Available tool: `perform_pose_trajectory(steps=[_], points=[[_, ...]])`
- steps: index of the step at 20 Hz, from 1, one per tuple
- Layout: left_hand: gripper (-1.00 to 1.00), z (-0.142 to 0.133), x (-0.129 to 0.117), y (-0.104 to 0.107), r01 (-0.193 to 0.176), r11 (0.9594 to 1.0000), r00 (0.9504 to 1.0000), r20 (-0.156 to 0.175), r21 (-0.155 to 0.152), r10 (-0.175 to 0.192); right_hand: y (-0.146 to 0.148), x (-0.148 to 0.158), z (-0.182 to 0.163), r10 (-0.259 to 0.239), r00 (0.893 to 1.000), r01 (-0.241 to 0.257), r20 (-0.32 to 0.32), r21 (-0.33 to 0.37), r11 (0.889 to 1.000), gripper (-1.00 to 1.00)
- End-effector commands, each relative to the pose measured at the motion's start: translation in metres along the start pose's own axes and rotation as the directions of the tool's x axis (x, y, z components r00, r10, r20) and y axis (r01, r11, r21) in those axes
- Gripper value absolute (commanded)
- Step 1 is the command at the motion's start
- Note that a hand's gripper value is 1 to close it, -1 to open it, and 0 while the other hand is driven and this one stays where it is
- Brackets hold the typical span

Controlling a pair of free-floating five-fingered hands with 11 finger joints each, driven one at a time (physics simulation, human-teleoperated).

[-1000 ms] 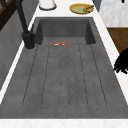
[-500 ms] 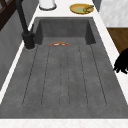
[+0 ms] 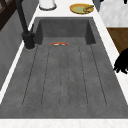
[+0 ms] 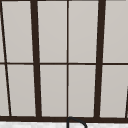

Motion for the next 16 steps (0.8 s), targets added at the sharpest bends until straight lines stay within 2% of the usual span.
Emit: perform_pose_trajectory(steps=[1,3,9,14,16], points=[[0.0,0.0,0.0,0.0,0.0,1.0,1.0,0.0,0.0,0.0,0.006,0.021,-0.036,0.04,0.999,-0.041,-0.02,-0.047,0.998,-1.0],[0.0,0.0,0.0,0.0,0.0,1.0,1.0,0.0,0.0,0.0,0.014,0.028,-0.059,0.046,0.998,-0.046,-0.032,-0.016,0.999,-1.0],[0.0,0.0,0.0,0.0,0.0,1.0,1.0,0.0,0.0,0.0,0.023,0.049,-0.121,0.026,0.999,-0.026,-0.019,-0.01,1.0,-1.0],[0.0,0.0,0.0,0.0,0.0,1.0,1.0,0.0,0.0,0.0,0.036,0.057,-0.176,0.05,0.999,-0.05,-0.002,0.031,0.998,-1.0],[0.0,0.0,0.0,0.0,0.0,1.0,1.0,0.0,0.0,0.0,0.038,0.061,-0.194,0.033,0.999,-0.033,0.001,0.055,0.998,-1.0]])
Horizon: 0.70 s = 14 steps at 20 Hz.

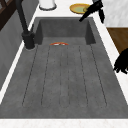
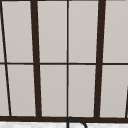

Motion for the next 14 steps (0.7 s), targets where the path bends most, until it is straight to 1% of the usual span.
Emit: perform_pose_trajectory(steps=[1,3,5,9,11,12,13,14], points=[[0.0,0.0,0.0,0.0,0.0,1.0,1.0,0.0,0.0,0.0,0.007,0.004,-0.037,0.02,1.0,-0.02,0.005,0.062,0.998,-1.0],[0.0,0.0,0.0,0.0,0.0,1.0,1.0,0.0,0.0,0.0,0.01,0.006,-0.052,0.024,1.0,-0.024,0.006,0.09,0.996,-1.0],[0.0,0.0,0.0,0.0,0.0,1.0,1.0,0.0,0.0,0.0,0.01,0.007,-0.059,0.022,1.0,-0.022,0.002,0.142,0.99,-1.0],[0.0,0.0,0.0,0.0,0.0,1.0,1.0,0.0,0.0,0.0,0.007,0.013,-0.07,0.019,1.0,-0.022,0.016,0.238,0.971,-1.0],[0.0,0.0,0.0,0.0,0.0,1.0,1.0,0.0,0.0,0.0,0.006,0.013,-0.081,0.036,0.999,-0.039,0.013,0.276,0.96,-1.0],[0.0,0.0,0.0,0.0,0.0,1.0,1.0,0.0,0.0,0.0,0.003,0.014,-0.089,0.047,0.999,-0.048,0.012,0.286,0.957,-1.0],[0.0,0.0,0.0,0.0,0.0,1.0,1.0,0.0,0.0,0.0,-0.002,0.017,-0.098,0.054,0.998,-0.055,0.011,0.281,0.958,-1.0],[0.0,0.0,0.0,0.0,0.0,1.0,1.0,0.0,0.0,0.0,-0.006,0.019,-0.106,0.06,0.998,-0.062,0.015,0.285,0.957,-1.0]])
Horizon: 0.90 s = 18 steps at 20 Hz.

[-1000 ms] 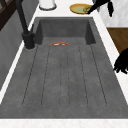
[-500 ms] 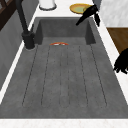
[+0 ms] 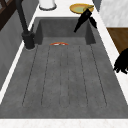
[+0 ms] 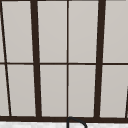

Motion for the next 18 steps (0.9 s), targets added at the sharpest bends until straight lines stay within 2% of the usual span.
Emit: perform_pose_trajectory(steps=[1,9,12,15,18], points=[[0.0,0.0,0.0,0.0,0.0,1.0,1.0,0.0,0.0,0.0,-0.02,0.005,-0.024,0.007,1.0,-0.007,-0.002,0.031,1.0,-1.0],[0.0,0.0,0.0,0.0,0.0,1.0,1.0,0.0,0.0,0.0,-0.032,0.004,-0.088,0.058,0.998,-0.061,0.026,0.098,0.993,-1.0],[0.0,0.0,0.0,0.0,0.0,1.0,1.0,0.0,0.0,0.0,-0.036,0.01,-0.106,0.034,0.999,-0.035,0.013,0.153,0.988,-1.0],[0.0,0.0,0.0,0.0,0.0,1.0,1.0,0.0,0.0,0.0,-0.041,0.011,-0.121,0.037,0.999,-0.038,0.005,0.197,0.98,-1.0],[0.0,0.0,0.0,0.0,0.0,1.0,1.0,0.0,0.0,0.0,-0.047,0.012,-0.132,0.046,0.999,-0.047,0.01,0.261,0.964,-1.0]])
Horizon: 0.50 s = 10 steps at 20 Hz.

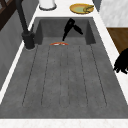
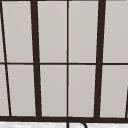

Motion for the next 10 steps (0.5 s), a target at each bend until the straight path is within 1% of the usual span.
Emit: perform_pose_trajectory(steps=[1,4,6,7,8,10], points=[[0.0,0.0,0.0,0.0,0.0,1.0,1.0,0.0,0.0,0.0,-0.008,0.002,-0.013,0.01,1.0,-0.01,-0.003,0.115,0.993,-1.0],[0.0,0.0,0.0,0.0,0.0,1.0,1.0,0.0,0.0,0.0,-0.014,-0.007,-0.028,0.028,0.999,-0.031,0.025,0.127,0.991,-1.0],[0.0,0.0,0.0,0.0,0.0,1.0,1.0,0.0,0.0,0.0,-0.011,-0.014,-0.036,0.02,0.999,-0.027,0.05,0.136,0.99,-1.0],[0.0,0.0,0.0,0.0,0.0,1.0,1.0,0.0,0.0,0.0,-0.007,-0.016,-0.038,0.009,0.998,-0.017,0.054,0.146,0.989,-1.0],[0.0,0.0,0.0,0.0,0.0,1.0,1.0,0.0,0.0,0.0,-0.004,-0.012,-0.041,0.0,0.999,-0.006,0.042,0.145,0.989,-1.0],[0.0,0.0,0.0,0.0,0.0,1.0,1.0,0.0,0.0,0.0,-0.002,-0.011,-0.048,0.006,0.999,-0.009,0.032,0.114,0.993,-1.0]])
